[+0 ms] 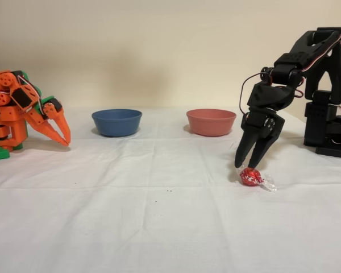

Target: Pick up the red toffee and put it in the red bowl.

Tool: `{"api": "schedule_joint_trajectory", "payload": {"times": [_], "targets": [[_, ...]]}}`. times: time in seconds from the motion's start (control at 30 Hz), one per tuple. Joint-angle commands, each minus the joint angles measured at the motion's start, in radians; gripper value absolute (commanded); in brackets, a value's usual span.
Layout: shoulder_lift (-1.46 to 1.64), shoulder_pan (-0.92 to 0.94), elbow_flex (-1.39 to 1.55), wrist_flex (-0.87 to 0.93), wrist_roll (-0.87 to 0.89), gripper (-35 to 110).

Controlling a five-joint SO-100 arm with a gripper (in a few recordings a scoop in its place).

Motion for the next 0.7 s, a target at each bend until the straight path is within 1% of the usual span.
{"api": "schedule_joint_trajectory", "payload": {"times": [0.0,0.67], "targets": [[0.094,-0.034,0.008,0.018,0.002,24],[0.043,-0.091,-0.034,-0.014,0.023,24]]}}
